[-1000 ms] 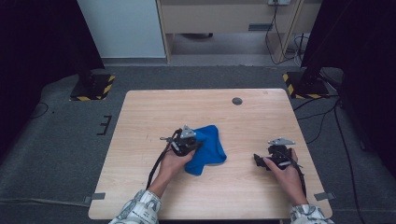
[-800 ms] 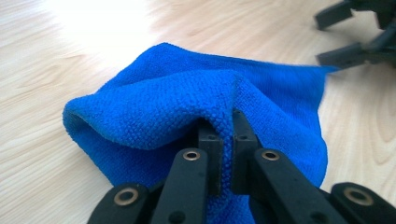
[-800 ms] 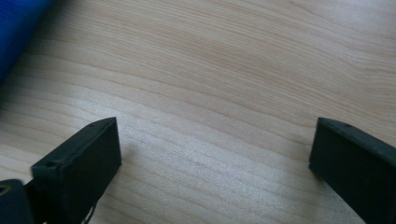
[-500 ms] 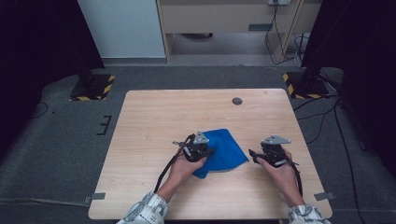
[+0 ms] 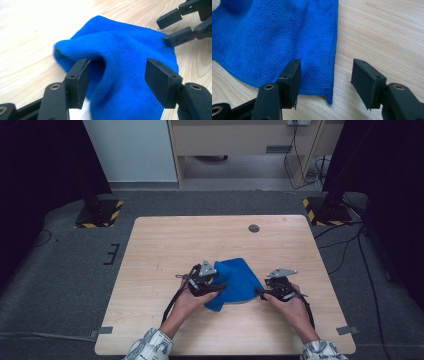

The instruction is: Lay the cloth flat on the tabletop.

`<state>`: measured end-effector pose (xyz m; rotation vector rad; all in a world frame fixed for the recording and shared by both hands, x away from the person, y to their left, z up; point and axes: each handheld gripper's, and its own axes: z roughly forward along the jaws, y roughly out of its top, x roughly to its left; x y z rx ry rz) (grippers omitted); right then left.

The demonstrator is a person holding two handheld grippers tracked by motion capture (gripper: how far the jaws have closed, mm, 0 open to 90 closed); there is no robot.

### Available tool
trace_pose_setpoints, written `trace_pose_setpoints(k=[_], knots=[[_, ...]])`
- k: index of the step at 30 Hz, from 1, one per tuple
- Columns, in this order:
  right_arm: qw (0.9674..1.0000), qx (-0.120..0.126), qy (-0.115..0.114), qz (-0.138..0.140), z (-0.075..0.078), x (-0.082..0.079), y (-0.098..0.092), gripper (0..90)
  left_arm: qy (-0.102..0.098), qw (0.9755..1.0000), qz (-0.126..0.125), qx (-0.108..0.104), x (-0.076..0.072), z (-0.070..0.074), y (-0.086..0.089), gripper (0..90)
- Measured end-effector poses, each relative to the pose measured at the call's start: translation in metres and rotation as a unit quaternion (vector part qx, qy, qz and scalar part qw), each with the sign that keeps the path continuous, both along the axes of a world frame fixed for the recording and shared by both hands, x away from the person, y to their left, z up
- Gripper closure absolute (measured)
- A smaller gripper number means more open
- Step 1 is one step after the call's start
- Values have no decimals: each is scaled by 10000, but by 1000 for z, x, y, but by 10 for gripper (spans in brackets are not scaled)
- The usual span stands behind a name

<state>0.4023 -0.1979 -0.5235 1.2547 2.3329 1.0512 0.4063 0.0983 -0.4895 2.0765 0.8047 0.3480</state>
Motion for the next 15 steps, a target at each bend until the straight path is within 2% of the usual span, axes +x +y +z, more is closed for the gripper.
trace_pose_setpoints(k=[3,4,8,9,10,11,12,15], knots=[[9999,68,74,69,-1,1,2,454,-46,9999,95,-87,1,4,10,392],[9999,77,108,94,-2,1,3,467,-77,9997,165,-165,3,6,19,409],[9997,33,147,166,-3,2,5,525,-109,9993,310,-180,8,6,31,441],[9997,35,166,185,-3,2,5,553,-96,9991,371,-188,10,5,35,441],[9997,-1,126,228,-4,2,5,624,-73,9987,465,-206,12,4,39,443],[9997,-1,126,228,-4,2,5,624,-73,9987,465,-206,12,4,39,443],[9996,-4,115,249,-4,2,5,697,-57,9984,511,-229,13,4,41,443],[9995,3,113,305,-4,3,6,793,-14,9979,604,-223,16,1,45,453]])
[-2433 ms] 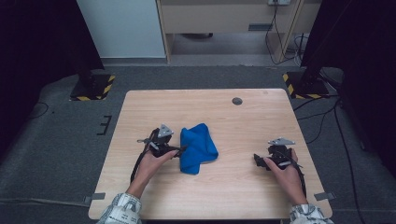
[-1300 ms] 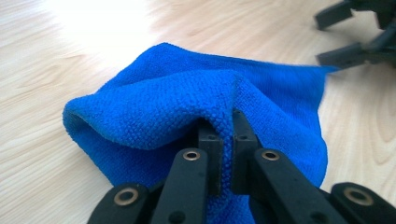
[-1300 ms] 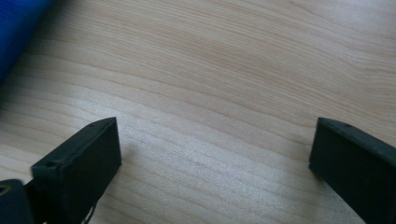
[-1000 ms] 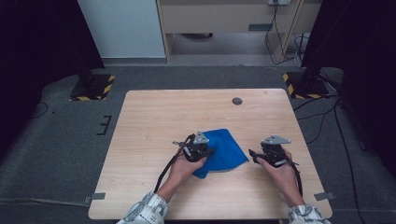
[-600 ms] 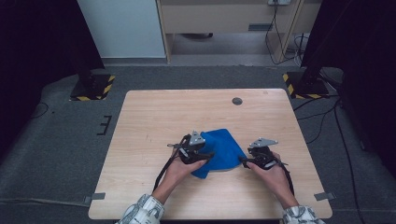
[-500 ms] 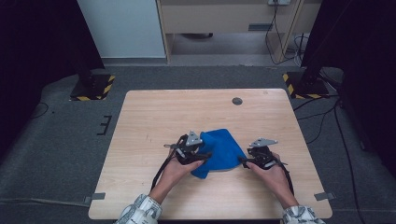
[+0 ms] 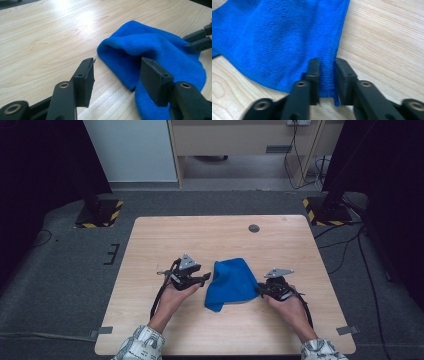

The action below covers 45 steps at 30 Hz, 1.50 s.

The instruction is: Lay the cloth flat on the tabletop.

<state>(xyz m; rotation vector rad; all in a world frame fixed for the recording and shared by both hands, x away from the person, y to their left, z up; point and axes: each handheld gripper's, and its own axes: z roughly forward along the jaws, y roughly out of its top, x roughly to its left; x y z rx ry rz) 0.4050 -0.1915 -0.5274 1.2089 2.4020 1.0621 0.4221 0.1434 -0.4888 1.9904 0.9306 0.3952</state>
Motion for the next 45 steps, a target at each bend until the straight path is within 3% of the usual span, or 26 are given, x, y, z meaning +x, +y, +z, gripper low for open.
trace_pose_setpoints(k=[3,8,10,15,22,25,31,34,40,45], knots=[[9999,10,-118,80,5,-1,-1,861,61,10000,42,-7,3,-3,1,462],[9995,91,-300,-101,13,-1,-11,869,162,9998,106,-101,7,-8,1,465],[9993,-39,-301,-210,11,3,-18,870,257,9993,115,-242,11,-12,-3,470],[9993,-196,-278,-161,7,4,-17,869,361,9993,1,-48,16,-21,-15,472],[9994,-128,-278,-167,7,4,-16,868,471,9982,-269,265,18,-32,-38,453],[9993,-123,-315,-149,7,4,-16,867,460,9975,-307,442,18,-36,-44,447],[9993,-126,-342,-109,8,3,-16,868,515,9967,-280,553,18,-42,-46,473],[9992,-114,-356,-122,9,2,-15,868,484,9966,-329,582,18,-42,-47,544],[9991,-77,-419,-90,10,2,-15,868,505,9966,-442,475,14,-42,-51,818],[9988,-67,-477,-49,12,1,-15,869,495,9968,-431,454,13,-39,-49,874]])
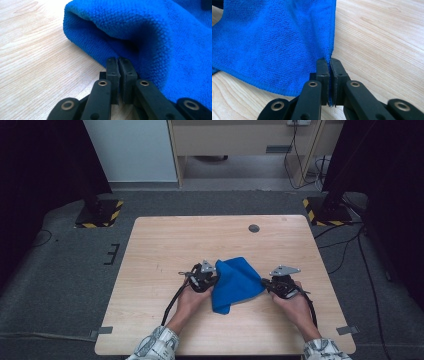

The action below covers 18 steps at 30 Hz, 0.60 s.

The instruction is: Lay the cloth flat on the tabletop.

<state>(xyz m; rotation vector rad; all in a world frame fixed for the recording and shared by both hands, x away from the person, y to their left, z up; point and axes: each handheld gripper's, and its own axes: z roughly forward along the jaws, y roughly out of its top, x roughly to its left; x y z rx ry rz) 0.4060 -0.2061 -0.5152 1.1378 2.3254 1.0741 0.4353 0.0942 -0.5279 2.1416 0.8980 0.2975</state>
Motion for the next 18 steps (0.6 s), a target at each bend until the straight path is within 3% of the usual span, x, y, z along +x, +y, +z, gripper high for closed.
trace_pose_setpoints(k=[8,14,18], knots=[[9999,59,-108,-31,5,0,-2,872,-33,9997,60,-213,0,8,8,880],[9998,98,-180,-52,9,-1,-4,876,-169,9991,137,-356,-2,25,18,882],[9997,106,-220,-60,11,-1,-5,877,-176,9986,227,-455,0,29,26,882]])
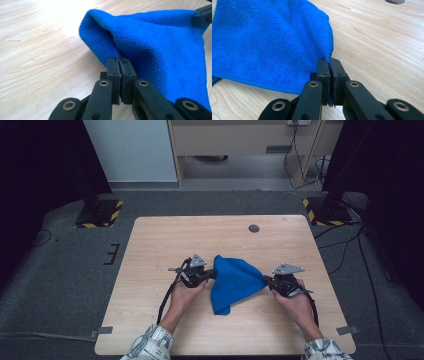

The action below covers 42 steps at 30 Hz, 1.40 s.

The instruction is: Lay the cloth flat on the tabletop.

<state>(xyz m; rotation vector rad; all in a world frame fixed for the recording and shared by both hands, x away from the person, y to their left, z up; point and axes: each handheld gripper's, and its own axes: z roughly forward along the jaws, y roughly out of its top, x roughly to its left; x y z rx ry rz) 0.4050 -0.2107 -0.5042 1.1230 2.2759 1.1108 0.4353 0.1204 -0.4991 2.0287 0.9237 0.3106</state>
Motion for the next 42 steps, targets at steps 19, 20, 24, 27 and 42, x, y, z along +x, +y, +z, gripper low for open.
trace_pose_setpoints(k=[19,20,24,27,42], knots=[[10000,-9,-67,-70,5,7,-4,878,-114,9990,261,-350,1,20,29,882],[10000,-16,-77,-59,5,7,-4,878,-121,9989,266,-354,1,21,31,882],[10000,34,-71,-61,9,6,-4,878,-119,9988,267,-400,0,24,32,882],[10000,22,-85,-25,11,5,-3,878,-153,9988,237,-393,-1,27,30,882],[9998,130,-130,-107,22,4,-12,877,-385,9980,280,-416,2,57,42,882]])
